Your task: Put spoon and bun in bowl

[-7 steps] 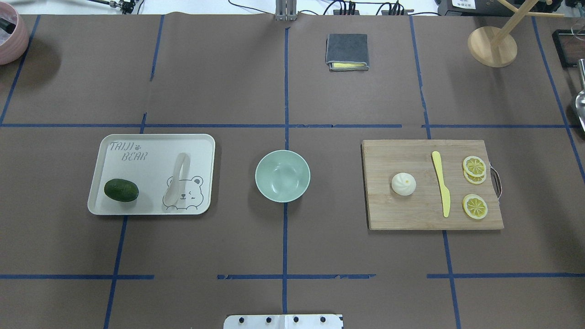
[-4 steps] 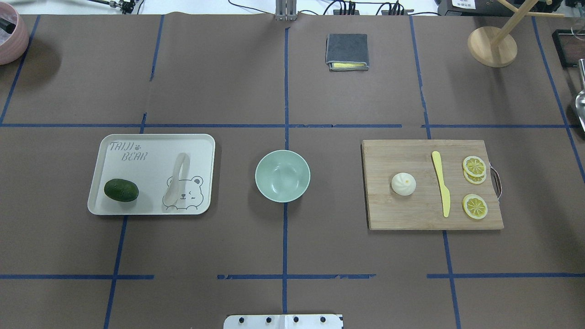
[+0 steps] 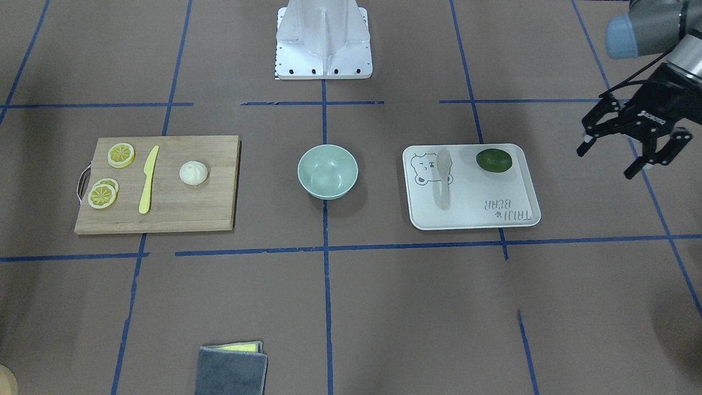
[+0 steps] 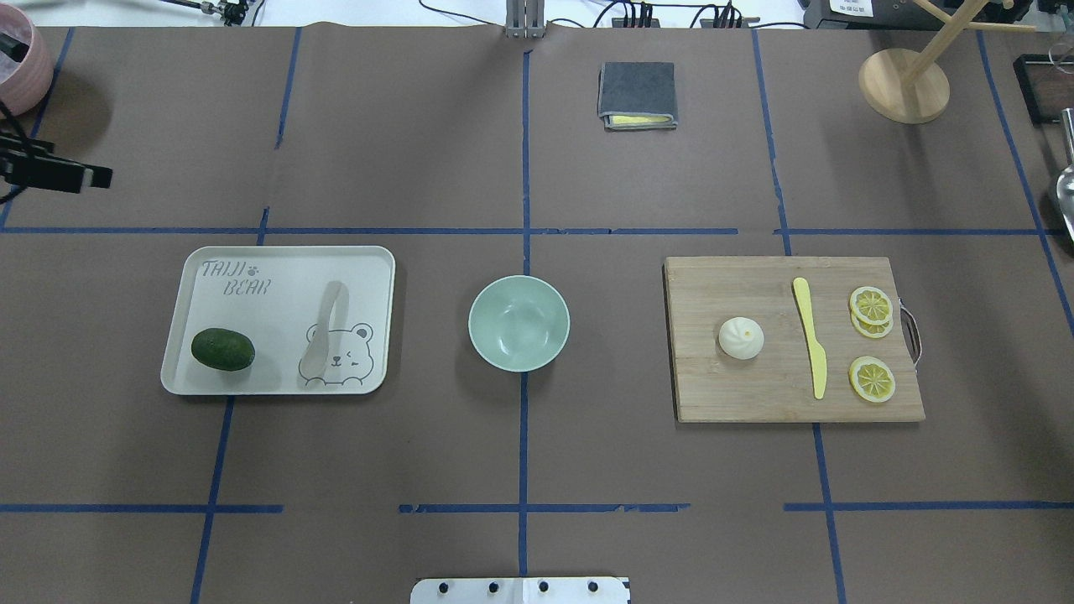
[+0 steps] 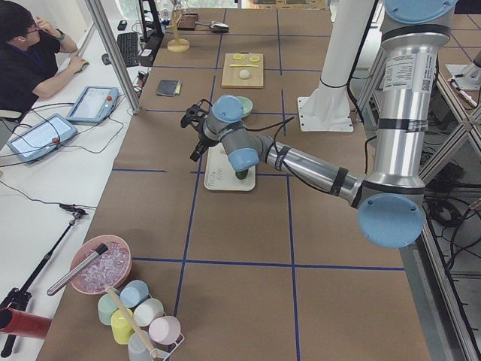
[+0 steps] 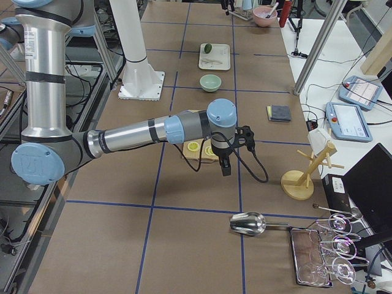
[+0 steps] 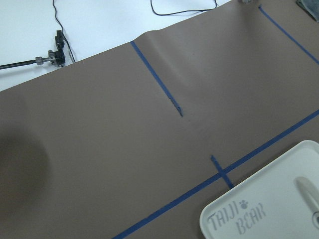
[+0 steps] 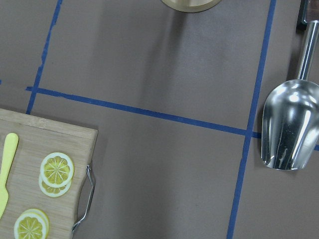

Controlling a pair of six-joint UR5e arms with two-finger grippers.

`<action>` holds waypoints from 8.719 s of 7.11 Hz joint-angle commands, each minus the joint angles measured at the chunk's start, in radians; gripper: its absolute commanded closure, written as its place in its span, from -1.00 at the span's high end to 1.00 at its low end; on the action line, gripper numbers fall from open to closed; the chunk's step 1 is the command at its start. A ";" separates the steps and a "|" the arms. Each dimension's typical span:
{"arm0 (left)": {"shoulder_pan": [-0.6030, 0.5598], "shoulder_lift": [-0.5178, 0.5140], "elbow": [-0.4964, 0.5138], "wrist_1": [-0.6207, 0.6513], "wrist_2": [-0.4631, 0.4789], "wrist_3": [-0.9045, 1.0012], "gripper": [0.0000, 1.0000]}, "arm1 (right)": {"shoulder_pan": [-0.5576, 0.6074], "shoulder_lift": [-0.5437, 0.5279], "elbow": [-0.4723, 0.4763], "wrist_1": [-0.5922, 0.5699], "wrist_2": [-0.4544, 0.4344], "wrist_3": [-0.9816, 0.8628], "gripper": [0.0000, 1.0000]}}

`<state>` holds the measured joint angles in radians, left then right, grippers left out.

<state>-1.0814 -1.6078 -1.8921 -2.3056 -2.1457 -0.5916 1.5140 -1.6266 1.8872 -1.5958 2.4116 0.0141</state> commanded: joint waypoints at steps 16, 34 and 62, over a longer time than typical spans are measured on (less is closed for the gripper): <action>0.518 -0.287 0.195 0.299 0.431 -0.473 -1.00 | 0.000 -0.041 -0.014 0.057 0.000 0.006 1.00; 0.640 -0.717 0.253 0.709 0.560 -0.922 1.00 | 0.000 -0.039 -0.013 0.059 -0.002 0.012 1.00; -0.517 0.092 0.251 0.706 -0.183 0.797 1.00 | -0.903 0.327 -0.039 0.125 -0.525 0.854 0.93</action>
<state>-1.5987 -1.5154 -1.6414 -1.5996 -2.3285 0.2056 0.6183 -1.2997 1.8659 -1.4792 1.8879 0.8683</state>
